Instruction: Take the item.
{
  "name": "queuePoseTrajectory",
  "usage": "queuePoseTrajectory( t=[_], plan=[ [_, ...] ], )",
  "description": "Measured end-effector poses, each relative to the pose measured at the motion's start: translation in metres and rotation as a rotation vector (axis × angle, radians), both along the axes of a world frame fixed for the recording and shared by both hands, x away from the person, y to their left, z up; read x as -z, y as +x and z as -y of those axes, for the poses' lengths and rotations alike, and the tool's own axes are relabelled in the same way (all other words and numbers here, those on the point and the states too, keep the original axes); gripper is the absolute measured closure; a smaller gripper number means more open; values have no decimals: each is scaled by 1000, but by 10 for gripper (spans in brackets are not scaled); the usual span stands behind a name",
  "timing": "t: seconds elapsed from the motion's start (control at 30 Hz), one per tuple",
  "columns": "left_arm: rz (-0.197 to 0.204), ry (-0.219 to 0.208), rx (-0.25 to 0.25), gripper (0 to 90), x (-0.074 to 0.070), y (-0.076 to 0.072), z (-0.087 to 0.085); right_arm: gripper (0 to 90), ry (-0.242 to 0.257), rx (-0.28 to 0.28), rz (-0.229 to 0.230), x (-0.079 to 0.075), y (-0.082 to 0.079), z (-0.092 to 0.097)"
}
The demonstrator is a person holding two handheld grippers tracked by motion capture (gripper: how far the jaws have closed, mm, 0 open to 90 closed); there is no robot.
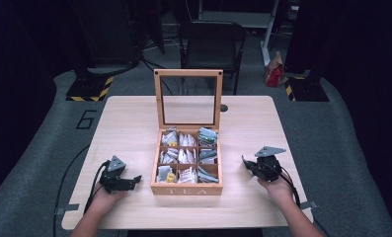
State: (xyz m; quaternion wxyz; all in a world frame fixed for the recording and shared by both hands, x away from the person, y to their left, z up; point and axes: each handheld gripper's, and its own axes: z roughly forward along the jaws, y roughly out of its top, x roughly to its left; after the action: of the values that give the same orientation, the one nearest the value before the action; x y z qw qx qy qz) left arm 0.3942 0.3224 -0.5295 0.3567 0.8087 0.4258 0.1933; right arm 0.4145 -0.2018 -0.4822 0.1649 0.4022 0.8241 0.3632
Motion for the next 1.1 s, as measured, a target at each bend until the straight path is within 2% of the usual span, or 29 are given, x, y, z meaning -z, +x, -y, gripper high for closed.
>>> queuePoseTrajectory(
  t=[0.17, 0.3, 0.33, 0.67, 0.7, 0.83, 1.1],
  plan=[
    [0, 1, 0, 151, 0, 0, 0, 862, -24, -16, 4, 3, -2, -4],
    [0, 1, 1, 151, 0, 0, 0, 845, -32, -37, -10, 8, -2, -6],
    [1, 1, 1, 151, 0, 0, 0, 842, -27, -34, -27, 9, -2, -8],
    [0, 0, 0, 151, 0, 0, 0, 804, -66, -72, -42, 18, -2, -15],
    [0, 0, 0, 151, 0, 0, 0, 796, -60, -60, -39, 19, -3, -16],
    [1, 1, 1, 151, 0, 0, 0, 771, -74, -88, -46, 20, -3, -16],
    [2, 4, 2, 151, 0, 0, 0, 720, -58, -75, -56, 20, -3, -18]
  ],
)
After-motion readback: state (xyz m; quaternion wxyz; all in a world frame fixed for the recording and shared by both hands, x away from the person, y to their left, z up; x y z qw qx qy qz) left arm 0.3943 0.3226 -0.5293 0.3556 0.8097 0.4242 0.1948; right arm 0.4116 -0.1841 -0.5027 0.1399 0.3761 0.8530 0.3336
